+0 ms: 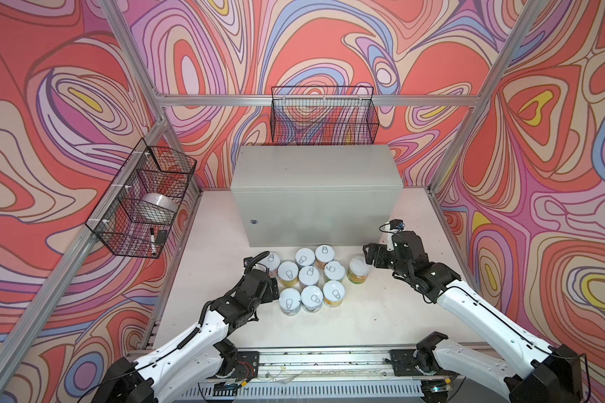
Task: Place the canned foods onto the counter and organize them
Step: 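Lower the left gripper around the pink-labelled can and close it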
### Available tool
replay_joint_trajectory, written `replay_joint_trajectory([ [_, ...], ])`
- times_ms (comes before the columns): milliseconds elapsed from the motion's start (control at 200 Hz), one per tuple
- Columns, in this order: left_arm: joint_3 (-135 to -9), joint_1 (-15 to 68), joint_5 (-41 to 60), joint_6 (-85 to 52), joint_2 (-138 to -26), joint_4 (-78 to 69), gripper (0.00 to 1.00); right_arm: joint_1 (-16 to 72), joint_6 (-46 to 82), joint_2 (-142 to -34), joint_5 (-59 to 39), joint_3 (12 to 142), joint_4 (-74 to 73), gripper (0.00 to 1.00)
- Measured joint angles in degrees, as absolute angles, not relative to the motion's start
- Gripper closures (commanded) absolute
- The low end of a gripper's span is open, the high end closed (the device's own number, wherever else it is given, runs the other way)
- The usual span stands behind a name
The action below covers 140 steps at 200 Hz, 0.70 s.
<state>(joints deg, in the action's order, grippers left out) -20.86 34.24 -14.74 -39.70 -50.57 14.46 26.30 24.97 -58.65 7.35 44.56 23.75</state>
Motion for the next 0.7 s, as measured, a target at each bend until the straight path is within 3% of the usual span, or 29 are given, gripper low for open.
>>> replay_joint_trajectory([
  [701,-19.14,32.6,-13.47,-44.05,-56.97,13.37,0.06,26.33,24.97,-60.47,6.61,43.83,21.89,0.07],
])
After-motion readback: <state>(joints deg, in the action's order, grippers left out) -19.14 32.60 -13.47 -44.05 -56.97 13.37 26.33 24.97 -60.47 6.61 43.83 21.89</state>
